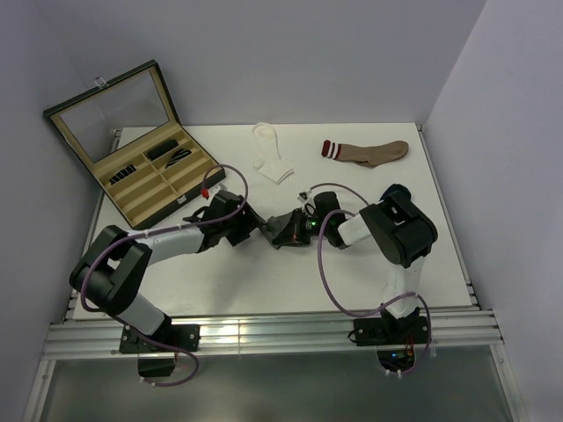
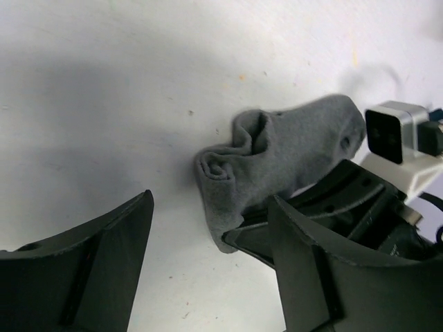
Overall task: Roll the socks
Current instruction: Roll the sock at the center of the board.
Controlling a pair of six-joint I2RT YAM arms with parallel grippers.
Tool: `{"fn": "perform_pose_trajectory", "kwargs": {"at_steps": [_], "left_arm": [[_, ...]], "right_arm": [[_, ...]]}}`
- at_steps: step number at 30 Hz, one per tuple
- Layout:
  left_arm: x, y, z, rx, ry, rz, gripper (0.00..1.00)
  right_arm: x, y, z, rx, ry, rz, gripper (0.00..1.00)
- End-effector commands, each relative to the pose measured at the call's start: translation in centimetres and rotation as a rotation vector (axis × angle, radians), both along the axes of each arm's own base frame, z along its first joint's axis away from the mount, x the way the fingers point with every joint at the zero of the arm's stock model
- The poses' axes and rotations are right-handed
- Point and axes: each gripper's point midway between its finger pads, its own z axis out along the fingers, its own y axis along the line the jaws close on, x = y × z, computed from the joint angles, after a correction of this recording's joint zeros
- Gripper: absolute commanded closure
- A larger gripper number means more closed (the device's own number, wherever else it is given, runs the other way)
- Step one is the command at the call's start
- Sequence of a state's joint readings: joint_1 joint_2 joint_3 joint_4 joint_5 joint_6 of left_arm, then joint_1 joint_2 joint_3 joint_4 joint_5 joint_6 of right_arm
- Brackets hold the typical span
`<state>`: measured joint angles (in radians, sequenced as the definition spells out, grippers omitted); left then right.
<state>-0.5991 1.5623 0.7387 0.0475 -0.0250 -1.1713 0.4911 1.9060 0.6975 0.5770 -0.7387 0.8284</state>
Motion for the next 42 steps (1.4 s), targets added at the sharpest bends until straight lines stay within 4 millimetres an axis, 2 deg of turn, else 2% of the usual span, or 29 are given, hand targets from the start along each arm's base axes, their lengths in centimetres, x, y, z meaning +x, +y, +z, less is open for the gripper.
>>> {"fn": "perform_pose_trajectory", "kwargs": {"at_steps": [1,8,15,20,25,29,32,33,36,39,40,41,42], "left_arm": [[0.1,-1.5,1.3,-0.044,-0.055,-0.04,0.29],[-0.7,-2.2,0.0,-0.031,-0.021,-0.078,0.37],[-0.9,-2.7,-0.6,-0.009,-0.014,-0.105,0.41],[-0.7,-3.1,-1.7,0.019,0.009,-0.117,0.43],[-0.7,-3.2,-2.8,0.055,0.04,-0.128,0.49],[-0.9,-3.3,-3.7,0.087,0.07,-0.145,0.58],[-0.9,-2.9,-4.6,0.136,0.091,-0.131,0.71],[-0.9,-2.9,-4.9,0.144,0.098,-0.132,0.8],[-0.9,-2.9,-5.0,0.167,0.107,-0.135,0.94],[-0.8,-2.6,-5.3,0.203,0.118,-0.127,1.0],[-0.8,-2.5,-5.3,0.212,0.123,-0.125,1.0],[-0.8,-2.3,-5.3,0.228,0.134,-0.121,1.0],[-0.7,-2.0,-5.4,0.245,0.133,-0.108,1.0]], "right_arm": [[-0.3,-0.4,-0.2,0.069,0.062,-0.042,1.0],[-0.5,-1.1,-1.5,0.075,0.126,-0.091,1.0],[-0.3,-1.5,-1.8,0.072,0.14,-0.109,1.0],[-0.4,-1.6,-2.0,0.072,0.15,-0.114,1.0],[-0.2,-1.7,-2.1,0.067,0.148,-0.117,1.0],[-0.1,-1.6,-1.9,0.078,0.146,-0.113,0.99],[-0.1,-1.5,-1.7,0.082,0.14,-0.107,0.99],[0.1,-1.4,-1.3,0.09,0.126,-0.103,0.99],[0.3,-1.2,-0.5,0.109,0.104,-0.086,0.97],[0.5,-1.1,0.7,0.103,0.059,-0.065,0.89],[0.6,-1.1,1.2,0.1,0.044,-0.058,0.83],[1.0,-1.1,2.6,0.103,0.003,-0.057,0.78],[1.0,-1.3,2.7,0.072,-0.008,-0.05,0.74]]}}
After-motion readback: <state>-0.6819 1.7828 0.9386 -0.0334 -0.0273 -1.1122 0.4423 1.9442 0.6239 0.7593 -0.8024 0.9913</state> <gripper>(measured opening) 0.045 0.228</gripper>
